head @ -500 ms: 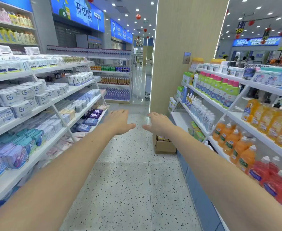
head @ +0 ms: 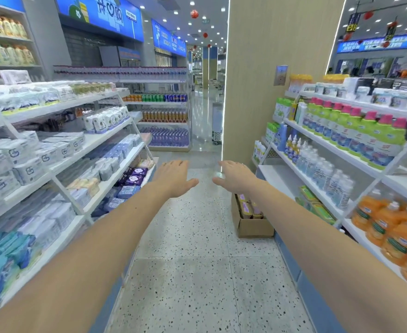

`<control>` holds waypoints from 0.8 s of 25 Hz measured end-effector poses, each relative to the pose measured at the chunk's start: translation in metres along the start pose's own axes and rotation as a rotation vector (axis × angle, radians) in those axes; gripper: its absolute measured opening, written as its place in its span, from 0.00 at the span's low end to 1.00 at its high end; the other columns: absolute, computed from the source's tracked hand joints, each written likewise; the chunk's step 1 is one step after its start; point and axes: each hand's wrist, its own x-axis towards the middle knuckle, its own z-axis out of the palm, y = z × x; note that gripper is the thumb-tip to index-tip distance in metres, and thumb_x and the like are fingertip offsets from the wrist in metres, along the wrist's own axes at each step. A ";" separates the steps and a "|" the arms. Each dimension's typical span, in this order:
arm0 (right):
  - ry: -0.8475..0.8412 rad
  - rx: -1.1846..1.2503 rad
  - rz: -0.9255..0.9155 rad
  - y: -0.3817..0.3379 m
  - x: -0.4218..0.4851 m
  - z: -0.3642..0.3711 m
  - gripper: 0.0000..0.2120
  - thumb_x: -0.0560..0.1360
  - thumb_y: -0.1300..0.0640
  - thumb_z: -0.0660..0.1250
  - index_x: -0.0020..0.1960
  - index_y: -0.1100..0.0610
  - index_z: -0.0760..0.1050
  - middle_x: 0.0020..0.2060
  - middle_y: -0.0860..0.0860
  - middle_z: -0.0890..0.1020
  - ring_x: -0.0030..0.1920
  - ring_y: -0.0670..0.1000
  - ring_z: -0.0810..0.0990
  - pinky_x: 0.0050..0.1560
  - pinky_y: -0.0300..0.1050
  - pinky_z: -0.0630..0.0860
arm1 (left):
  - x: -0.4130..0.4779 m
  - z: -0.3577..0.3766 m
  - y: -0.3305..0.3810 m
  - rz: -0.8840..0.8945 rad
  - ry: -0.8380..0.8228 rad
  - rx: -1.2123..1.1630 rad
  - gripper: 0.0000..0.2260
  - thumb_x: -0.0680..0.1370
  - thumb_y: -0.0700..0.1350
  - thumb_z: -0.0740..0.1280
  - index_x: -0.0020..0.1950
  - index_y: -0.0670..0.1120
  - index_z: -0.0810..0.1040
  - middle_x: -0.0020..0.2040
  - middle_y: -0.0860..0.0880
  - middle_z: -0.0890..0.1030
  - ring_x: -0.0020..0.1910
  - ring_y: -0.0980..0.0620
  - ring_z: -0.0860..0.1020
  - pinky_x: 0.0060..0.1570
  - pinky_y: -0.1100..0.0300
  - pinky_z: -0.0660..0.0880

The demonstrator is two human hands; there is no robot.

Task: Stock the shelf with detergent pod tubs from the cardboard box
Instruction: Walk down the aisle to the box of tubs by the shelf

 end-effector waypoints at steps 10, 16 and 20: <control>-0.004 -0.064 -0.058 0.095 0.276 0.006 0.30 0.77 0.45 0.57 0.73 0.60 0.59 0.72 0.58 0.66 0.70 0.59 0.66 0.71 0.54 0.60 | 0.281 0.040 -0.051 -0.041 -0.031 0.046 0.29 0.77 0.59 0.56 0.71 0.41 0.62 0.70 0.42 0.69 0.67 0.41 0.68 0.64 0.49 0.64; -0.022 -0.097 -0.078 0.149 0.444 0.004 0.31 0.77 0.46 0.58 0.74 0.59 0.56 0.72 0.59 0.66 0.71 0.59 0.66 0.71 0.54 0.60 | 0.443 0.058 -0.089 -0.080 -0.014 0.005 0.32 0.77 0.60 0.56 0.74 0.41 0.57 0.74 0.42 0.64 0.70 0.42 0.66 0.66 0.49 0.63; -0.032 -0.086 -0.070 0.168 0.547 0.021 0.31 0.77 0.45 0.59 0.74 0.60 0.56 0.72 0.59 0.65 0.71 0.60 0.65 0.72 0.55 0.60 | 0.545 0.083 -0.128 -0.106 -0.037 -0.021 0.33 0.77 0.59 0.57 0.75 0.42 0.56 0.75 0.43 0.62 0.72 0.43 0.64 0.68 0.49 0.62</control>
